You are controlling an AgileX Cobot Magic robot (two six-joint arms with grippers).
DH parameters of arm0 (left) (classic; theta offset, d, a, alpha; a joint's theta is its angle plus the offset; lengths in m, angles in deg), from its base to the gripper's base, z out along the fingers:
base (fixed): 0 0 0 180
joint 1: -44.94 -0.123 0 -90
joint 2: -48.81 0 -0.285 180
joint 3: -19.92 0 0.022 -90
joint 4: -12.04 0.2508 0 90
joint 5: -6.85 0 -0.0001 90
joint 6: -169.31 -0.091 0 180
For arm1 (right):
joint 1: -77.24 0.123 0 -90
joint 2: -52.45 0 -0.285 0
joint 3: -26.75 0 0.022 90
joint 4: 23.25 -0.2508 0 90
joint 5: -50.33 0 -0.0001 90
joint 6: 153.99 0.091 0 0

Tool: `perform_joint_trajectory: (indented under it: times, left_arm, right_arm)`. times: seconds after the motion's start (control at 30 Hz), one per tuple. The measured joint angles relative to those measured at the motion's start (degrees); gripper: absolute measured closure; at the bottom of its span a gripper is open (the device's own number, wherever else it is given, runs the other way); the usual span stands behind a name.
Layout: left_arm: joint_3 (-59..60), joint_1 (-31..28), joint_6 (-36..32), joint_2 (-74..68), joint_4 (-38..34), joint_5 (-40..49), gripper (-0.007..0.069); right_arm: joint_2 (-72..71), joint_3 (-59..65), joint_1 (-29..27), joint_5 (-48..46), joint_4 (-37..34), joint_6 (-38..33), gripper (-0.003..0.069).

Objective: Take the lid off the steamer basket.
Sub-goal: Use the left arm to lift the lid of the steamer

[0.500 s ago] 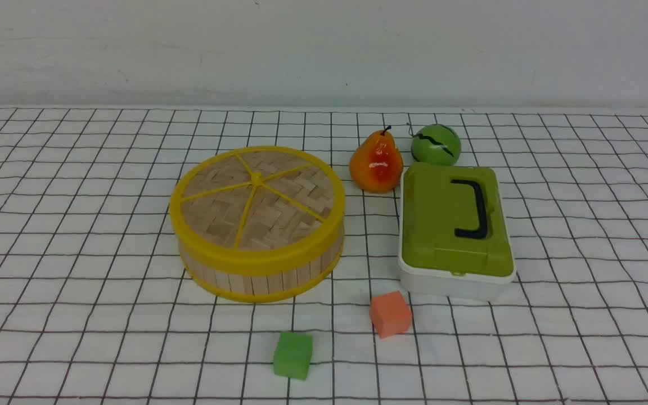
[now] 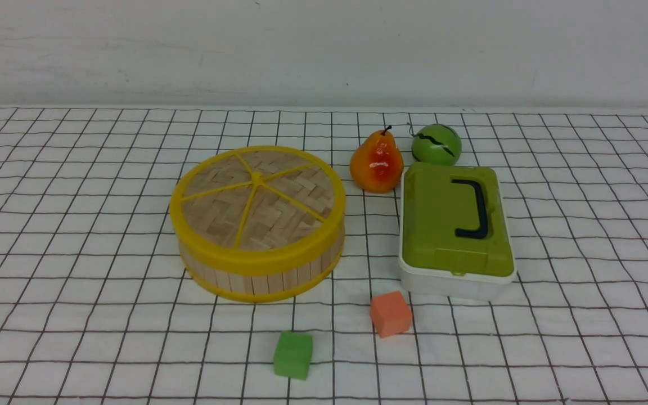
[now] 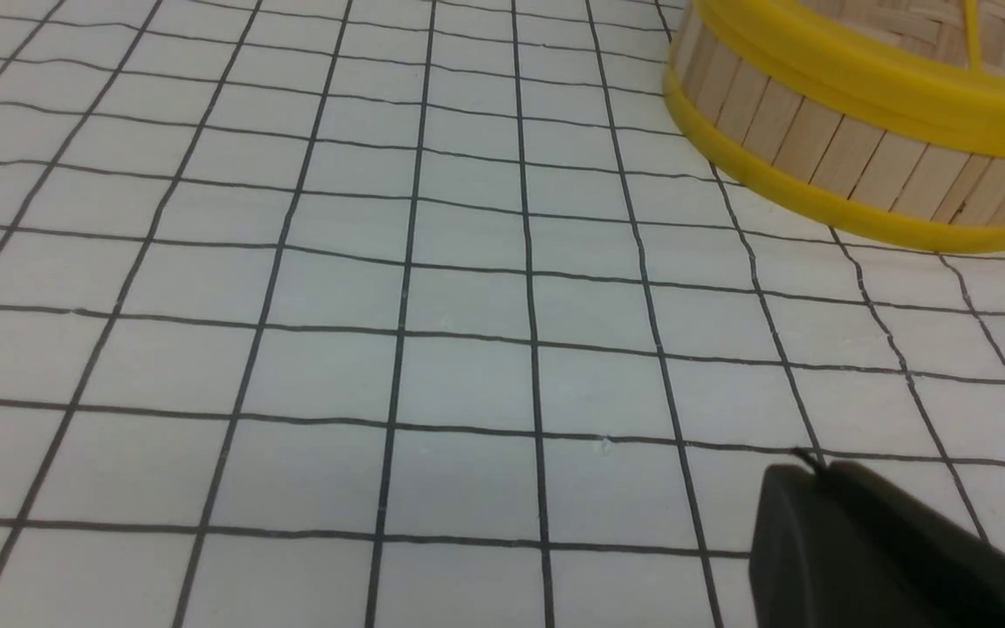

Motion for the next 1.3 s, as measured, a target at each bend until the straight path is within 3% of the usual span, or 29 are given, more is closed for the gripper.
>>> perform_joint_trajectory:
  times: [1.3]
  left_arm:
    - [0.0,0.0,0.0,0.0,0.0,0.0,0.0594]
  right_arm:
    - [0.0,0.0,0.0,0.0,0.0,0.0,0.0419]
